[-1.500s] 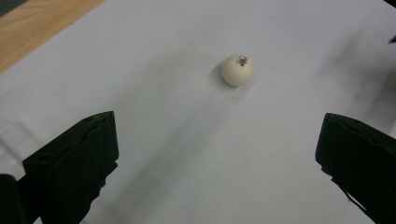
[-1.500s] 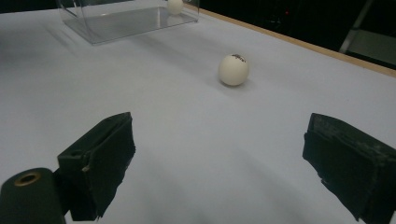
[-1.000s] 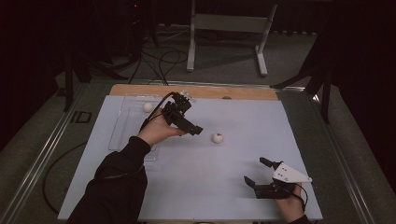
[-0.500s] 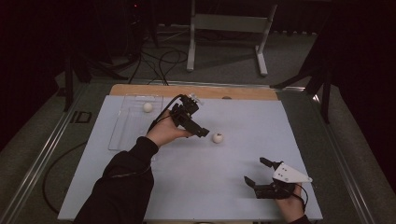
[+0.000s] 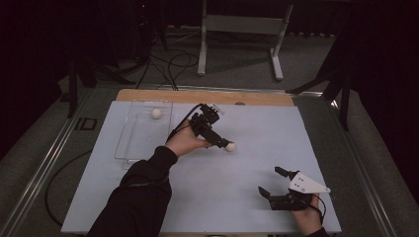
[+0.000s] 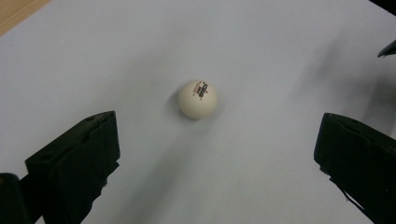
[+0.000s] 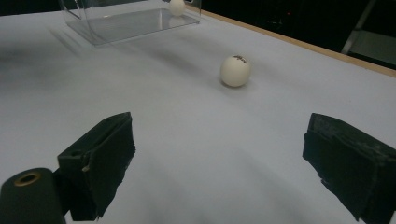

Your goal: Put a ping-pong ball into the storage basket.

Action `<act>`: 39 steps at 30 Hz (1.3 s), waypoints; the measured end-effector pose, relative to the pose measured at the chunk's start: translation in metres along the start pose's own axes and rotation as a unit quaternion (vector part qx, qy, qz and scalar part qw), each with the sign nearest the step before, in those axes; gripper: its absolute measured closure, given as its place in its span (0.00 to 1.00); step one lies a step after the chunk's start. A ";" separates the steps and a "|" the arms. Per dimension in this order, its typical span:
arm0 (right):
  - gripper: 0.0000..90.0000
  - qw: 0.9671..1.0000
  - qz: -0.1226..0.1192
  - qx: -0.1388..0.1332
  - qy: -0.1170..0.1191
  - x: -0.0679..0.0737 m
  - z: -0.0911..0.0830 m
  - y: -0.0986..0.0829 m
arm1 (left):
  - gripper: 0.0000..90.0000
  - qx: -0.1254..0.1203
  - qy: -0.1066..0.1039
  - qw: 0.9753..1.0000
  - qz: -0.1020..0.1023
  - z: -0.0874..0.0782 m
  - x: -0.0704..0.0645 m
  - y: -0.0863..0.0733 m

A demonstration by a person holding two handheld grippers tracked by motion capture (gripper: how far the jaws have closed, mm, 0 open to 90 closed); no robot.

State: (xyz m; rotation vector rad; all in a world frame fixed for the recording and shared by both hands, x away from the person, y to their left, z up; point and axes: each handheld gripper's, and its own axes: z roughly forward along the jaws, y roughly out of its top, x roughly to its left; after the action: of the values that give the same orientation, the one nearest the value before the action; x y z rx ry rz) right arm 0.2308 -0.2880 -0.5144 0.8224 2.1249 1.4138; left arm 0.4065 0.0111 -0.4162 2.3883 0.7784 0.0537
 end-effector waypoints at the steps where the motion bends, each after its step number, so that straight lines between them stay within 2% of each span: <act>1: 0.10 1.000 0.000 0.000 0.000 0.000 0.000 0.000 | 0.01 0.000 -0.004 1.000 0.001 0.002 0.001 0.000; 6: 0.10 1.000 0.001 0.000 0.000 0.000 0.000 0.000 | 0.01 -0.002 -0.002 1.000 -0.003 0.009 0.002 -0.001; 17: 0.10 1.000 0.002 0.001 0.003 0.001 0.001 0.000 | 0.01 -0.009 -0.017 1.000 -0.012 0.033 0.002 -0.006; 27: 0.10 1.000 0.004 0.001 0.003 0.001 0.000 0.000 | 0.02 -0.007 -0.013 1.000 -0.010 0.043 0.001 -0.008; 39: 0.10 1.000 0.005 0.001 0.004 0.000 0.000 0.000 | 0.05 -0.011 -0.009 1.000 -0.007 0.064 0.000 -0.009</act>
State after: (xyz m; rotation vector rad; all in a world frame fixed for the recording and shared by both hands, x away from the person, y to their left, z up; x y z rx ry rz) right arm 0.2306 -0.2876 -0.5142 0.8291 2.1313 1.4227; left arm 0.4158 -0.0178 -0.4733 2.3594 0.7816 0.0351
